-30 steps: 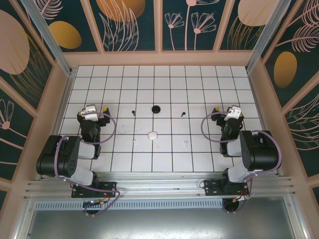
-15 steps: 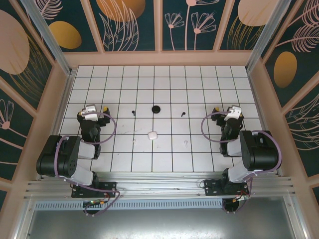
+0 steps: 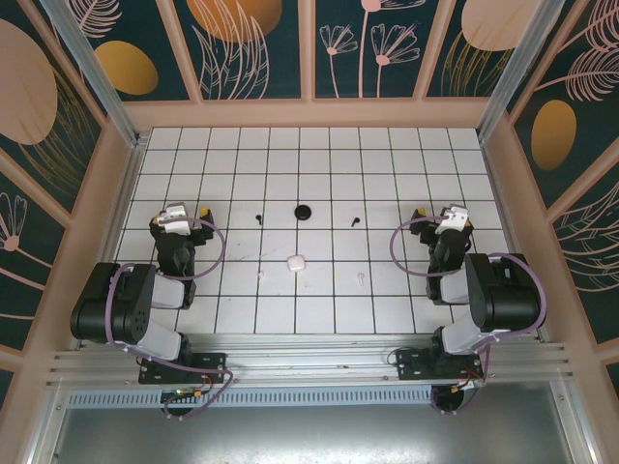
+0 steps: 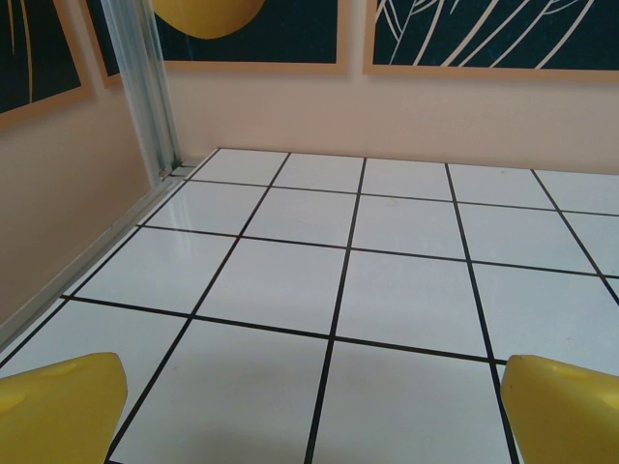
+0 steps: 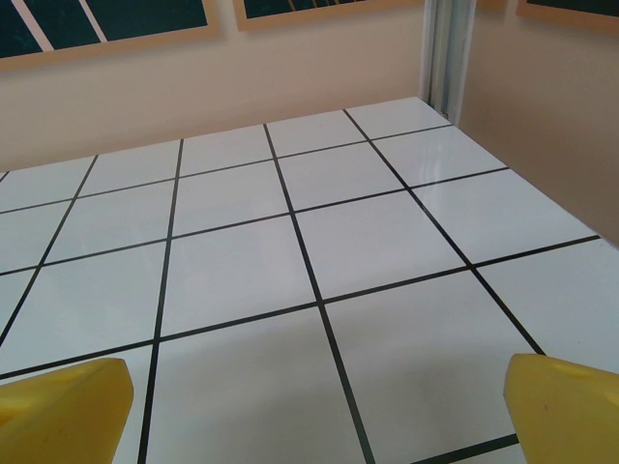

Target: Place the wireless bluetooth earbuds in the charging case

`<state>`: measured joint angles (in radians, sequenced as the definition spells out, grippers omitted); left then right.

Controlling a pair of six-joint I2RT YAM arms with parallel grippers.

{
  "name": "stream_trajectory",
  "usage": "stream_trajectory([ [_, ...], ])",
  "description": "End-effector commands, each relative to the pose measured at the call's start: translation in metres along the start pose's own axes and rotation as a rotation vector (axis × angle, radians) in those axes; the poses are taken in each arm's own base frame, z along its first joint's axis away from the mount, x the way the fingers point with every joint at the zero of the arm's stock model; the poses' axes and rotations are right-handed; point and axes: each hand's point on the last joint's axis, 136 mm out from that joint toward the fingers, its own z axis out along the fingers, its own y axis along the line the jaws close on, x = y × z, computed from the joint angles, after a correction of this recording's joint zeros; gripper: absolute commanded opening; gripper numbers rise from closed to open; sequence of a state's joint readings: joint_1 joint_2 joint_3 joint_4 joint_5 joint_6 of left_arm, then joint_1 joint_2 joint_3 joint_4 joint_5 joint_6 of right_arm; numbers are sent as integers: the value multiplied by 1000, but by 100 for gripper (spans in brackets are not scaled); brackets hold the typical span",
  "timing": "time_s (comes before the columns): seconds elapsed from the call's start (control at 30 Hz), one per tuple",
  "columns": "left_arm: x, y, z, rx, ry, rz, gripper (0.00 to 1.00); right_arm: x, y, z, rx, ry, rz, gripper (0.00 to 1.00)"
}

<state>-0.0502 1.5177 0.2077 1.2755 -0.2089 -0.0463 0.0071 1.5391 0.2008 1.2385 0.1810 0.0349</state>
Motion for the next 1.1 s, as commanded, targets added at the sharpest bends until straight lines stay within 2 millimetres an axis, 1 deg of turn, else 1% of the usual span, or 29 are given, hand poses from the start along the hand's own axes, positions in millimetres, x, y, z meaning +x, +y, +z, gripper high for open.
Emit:
stream_trajectory([
  [0.0,-11,0,4,8,-36,-21,98,-16,3,3,-19,-57,21,99],
  [0.27,-11,0,3,9,-37,-21,99,-16,3,2,-20,-59,21,99],
  [0.37,-20,-1,1,16,-50,-20,99,-20,1,3,-2,-54,27,99],
  [0.4,-24,-1,2,13,-46,-19,98,-21,5,2,-25,-60,13,99],
  [0.47,-28,0,6,-2,14,-25,99,-25,10,-1,-35,-70,-5,99],
  [0.5,-34,-1,10,-1,40,-26,99,-30,8,-3,-2,-76,-6,99],
  [0.53,-36,-4,13,9,79,-20,98,-32,8,-2,18,-56,-13,99],
  [0.63,-48,-23,14,100,134,-2,97,-39,14,6,25,56,57,99],
  [0.67,-53,-31,11,137,134,-1,97,-42,22,6,-9,83,61,99],
  [0.73,-61,-52,5,225,135,8,97,-46,32,5,-32,140,82,99],
  [0.77,-62,-65,1,277,146,26,97,-46,37,4,-41,180,104,99],
  [0.83,-59,-97,-7,382,190,85,96,-44,49,1,-73,264,138,99],
  [0.9,-46,-136,-18,507,271,167,97,-41,64,-7,-108,334,157,96],
  [0.93,-39,-150,-23,546,318,200,98,-38,71,-11,-122,361,167,94],
  [0.97,-32,-165,-30,586,361,237,98,-34,81,-17,-144,395,179,92],
  [1.0,-27,-179,-39,633,391,271,98,-31,97,-23,-187,431,189,91],
  [1.07,-17,-198,-60,718,424,331,98,-18,127,-39,-272,503,174,89],
])
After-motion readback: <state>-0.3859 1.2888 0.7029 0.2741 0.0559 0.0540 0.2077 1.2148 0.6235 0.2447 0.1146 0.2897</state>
